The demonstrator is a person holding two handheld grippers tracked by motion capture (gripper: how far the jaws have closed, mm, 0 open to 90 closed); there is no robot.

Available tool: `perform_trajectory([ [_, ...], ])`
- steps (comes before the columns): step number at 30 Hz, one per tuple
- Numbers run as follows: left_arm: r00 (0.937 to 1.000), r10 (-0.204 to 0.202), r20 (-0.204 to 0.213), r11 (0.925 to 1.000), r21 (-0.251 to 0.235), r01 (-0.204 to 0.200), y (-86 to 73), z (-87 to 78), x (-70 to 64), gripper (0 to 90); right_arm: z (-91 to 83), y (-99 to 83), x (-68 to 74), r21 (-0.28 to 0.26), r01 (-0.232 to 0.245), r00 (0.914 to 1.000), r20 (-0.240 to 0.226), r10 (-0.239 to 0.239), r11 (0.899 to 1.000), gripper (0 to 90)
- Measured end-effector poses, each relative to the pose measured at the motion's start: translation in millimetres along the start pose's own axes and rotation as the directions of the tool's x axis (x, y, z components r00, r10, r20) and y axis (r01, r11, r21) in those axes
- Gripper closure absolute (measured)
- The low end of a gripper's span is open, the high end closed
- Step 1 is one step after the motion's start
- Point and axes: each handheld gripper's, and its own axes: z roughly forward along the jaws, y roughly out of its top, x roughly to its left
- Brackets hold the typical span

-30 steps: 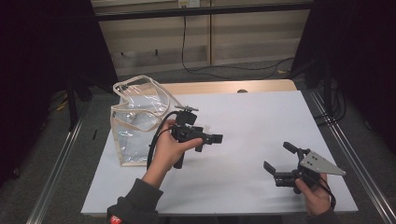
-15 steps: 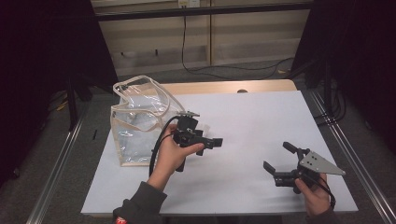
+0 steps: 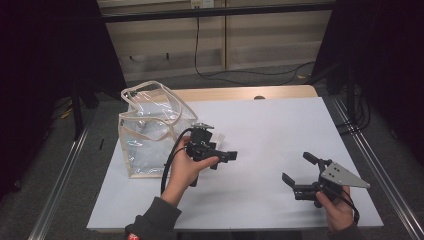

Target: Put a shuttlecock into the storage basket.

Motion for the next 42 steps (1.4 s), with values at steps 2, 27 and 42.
perform_trajectory([
  [2,1.0000,0.004,-0.007,1.0000,0.004,-0.004,-0.9,0.5,0.0,6.4,0.0,0.0,0.1,0.001,0.001,1.0000,0.000,-0.001,1.000,0.3],
  [27,0.9981,0.018,-0.058,0.9998,-0.005,-0.018,-7.7,12.4,5.7,6.4,-0.8,-0.2,0.1,0.001,0.002,1.0000,0.005,-0.002,1.000,0.3],
  [42,0.9933,0.031,-0.111,0.9995,-0.007,-0.031,-8.4,20.1,9.4,6.9,-1.2,-0.3,-1.1,-0.001,0.002,1.0000,0.004,-0.002,1.000,0.3],
])
